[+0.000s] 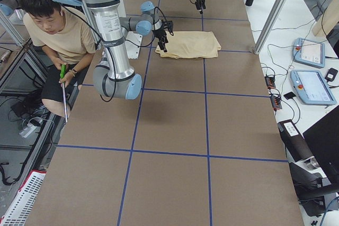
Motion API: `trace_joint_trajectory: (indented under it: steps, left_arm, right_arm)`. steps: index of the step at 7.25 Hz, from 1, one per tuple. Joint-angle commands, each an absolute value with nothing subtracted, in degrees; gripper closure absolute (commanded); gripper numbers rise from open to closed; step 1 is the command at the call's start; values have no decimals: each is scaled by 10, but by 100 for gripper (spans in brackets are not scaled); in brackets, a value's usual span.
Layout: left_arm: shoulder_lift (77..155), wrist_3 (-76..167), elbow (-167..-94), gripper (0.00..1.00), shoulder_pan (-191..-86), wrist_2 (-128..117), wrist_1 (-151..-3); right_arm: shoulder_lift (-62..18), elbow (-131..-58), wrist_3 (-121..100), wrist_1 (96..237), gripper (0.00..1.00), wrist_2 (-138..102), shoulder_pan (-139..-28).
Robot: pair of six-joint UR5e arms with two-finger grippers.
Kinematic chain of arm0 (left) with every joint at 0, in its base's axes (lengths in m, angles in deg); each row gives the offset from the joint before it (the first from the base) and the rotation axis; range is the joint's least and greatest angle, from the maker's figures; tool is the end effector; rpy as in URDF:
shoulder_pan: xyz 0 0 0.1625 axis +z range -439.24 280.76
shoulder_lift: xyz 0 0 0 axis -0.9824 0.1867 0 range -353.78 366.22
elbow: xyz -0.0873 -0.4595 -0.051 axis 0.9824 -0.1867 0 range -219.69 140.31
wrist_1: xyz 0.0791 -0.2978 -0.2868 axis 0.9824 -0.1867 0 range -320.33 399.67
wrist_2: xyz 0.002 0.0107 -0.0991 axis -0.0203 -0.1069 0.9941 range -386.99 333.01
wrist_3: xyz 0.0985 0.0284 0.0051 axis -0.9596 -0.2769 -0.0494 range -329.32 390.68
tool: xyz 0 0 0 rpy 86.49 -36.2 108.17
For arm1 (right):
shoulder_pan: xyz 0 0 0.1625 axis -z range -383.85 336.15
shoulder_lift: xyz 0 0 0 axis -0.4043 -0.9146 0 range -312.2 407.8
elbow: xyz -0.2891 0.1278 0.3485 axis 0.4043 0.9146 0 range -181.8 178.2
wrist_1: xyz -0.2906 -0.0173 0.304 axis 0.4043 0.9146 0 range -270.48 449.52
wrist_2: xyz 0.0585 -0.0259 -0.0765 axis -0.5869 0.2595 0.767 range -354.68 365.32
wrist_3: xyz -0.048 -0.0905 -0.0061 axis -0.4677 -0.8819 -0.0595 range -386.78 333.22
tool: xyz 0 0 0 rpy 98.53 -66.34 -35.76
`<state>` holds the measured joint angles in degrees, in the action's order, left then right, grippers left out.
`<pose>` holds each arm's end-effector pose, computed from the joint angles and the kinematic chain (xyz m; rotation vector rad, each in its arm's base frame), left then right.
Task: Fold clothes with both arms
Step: 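Position both grippers at the shirt's corners nearest the robot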
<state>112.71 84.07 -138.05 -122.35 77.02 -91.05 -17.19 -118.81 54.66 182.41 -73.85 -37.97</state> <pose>0.3842 -0.5082 0.3964 0.5623 1.0121 0.0395 -0.5312 -0.2910 0.2647 0.3422 -0.8041 0.1718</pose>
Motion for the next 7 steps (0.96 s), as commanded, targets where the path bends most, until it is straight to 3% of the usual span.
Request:
trace_joint_trajectory:
  steps: [1, 5, 7]
  left_arm:
    - [1087, 962, -1446, 0, -1121, 732, -910]
    - [1106, 1099, -1479, 0, -983, 641, -775]
    - [1111, 1114, -1479, 12, -959, 641, -773]
  right_arm:
    - [-207, -1214, 522, 1796, 0, -769, -411]
    - [-260, -1218, 471, 1728, 0, -800, -448]
    - [-295, -1215, 462, 1677, 0, -808, -453]
